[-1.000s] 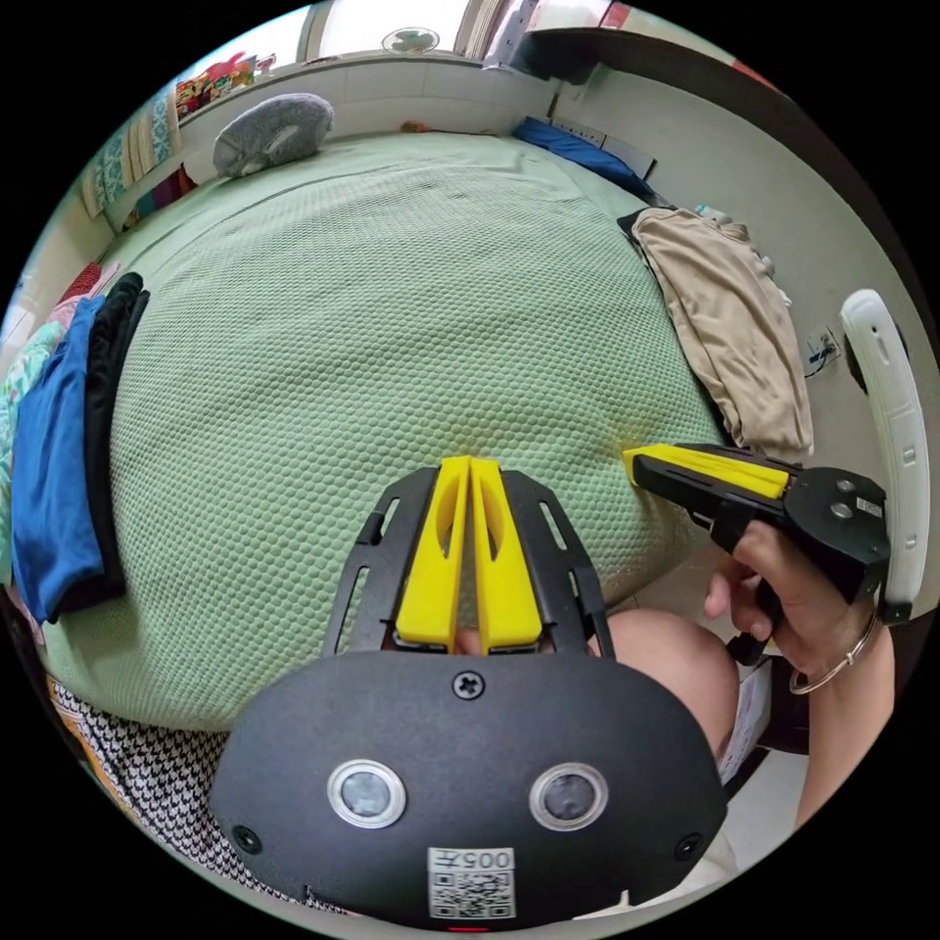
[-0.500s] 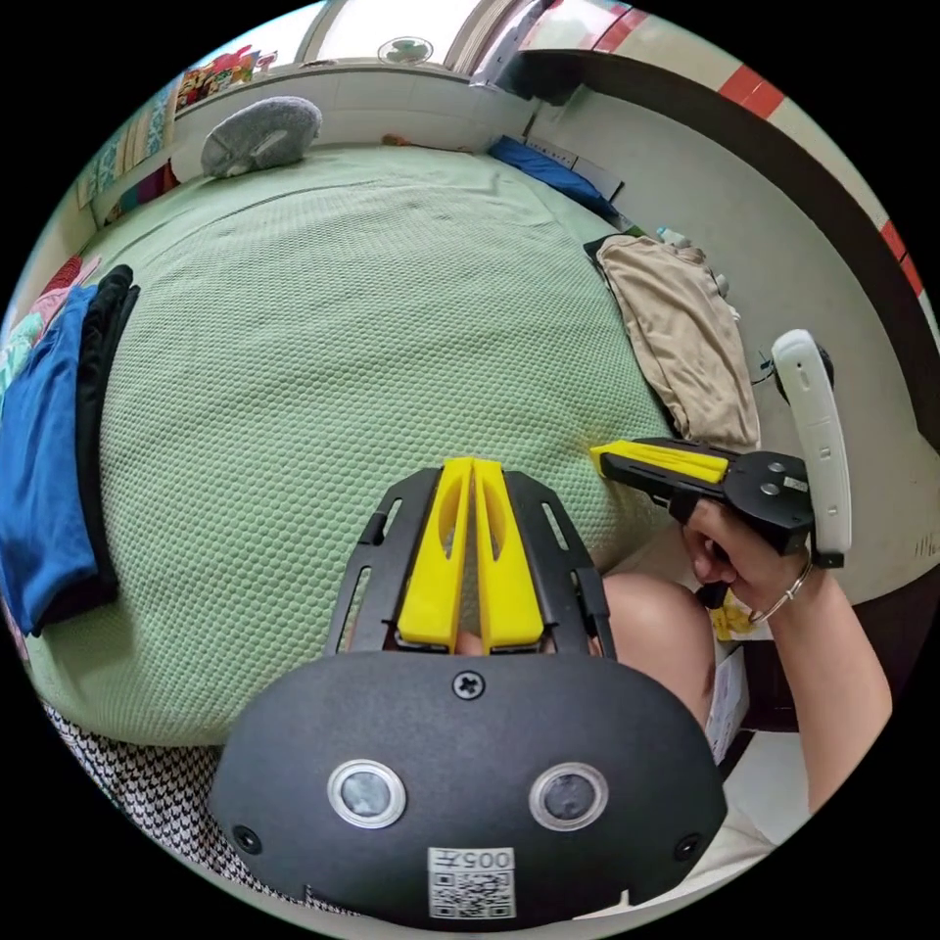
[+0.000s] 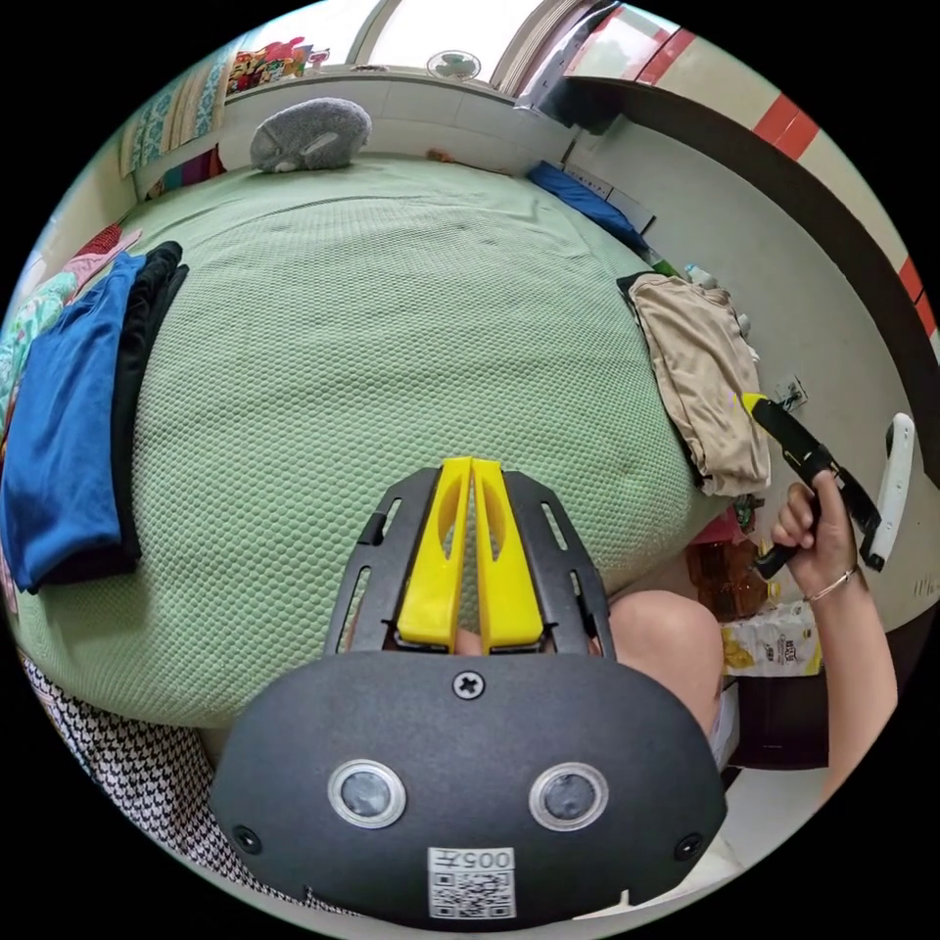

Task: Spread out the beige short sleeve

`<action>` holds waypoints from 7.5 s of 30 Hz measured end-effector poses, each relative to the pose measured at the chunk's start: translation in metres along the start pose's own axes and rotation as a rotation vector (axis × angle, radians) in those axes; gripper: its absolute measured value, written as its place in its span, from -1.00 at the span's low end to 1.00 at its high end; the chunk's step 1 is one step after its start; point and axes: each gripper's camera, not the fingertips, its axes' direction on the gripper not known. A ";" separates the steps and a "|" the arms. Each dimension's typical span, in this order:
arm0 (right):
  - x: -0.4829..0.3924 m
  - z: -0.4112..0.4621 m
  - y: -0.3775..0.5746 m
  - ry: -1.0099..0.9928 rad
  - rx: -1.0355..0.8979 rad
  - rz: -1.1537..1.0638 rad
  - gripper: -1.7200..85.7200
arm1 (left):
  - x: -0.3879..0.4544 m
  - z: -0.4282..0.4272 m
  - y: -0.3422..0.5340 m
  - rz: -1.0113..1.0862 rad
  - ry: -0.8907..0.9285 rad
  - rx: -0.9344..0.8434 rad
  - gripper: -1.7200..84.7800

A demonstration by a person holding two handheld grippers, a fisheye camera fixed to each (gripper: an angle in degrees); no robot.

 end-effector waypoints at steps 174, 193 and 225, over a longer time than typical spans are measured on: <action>-0.028 0.136 -0.167 0.102 -0.376 -0.205 -0.98 | -0.200 -0.296 -0.043 -0.079 -0.090 0.220 -0.94; -0.117 0.118 -0.169 -0.344 -0.427 -0.250 -0.73 | -0.194 -0.353 0.078 0.024 -0.039 0.109 -0.93; -0.022 -0.203 0.115 -0.471 -0.373 -0.556 -0.99 | -0.197 -0.479 0.239 -0.070 0.060 -0.068 -0.96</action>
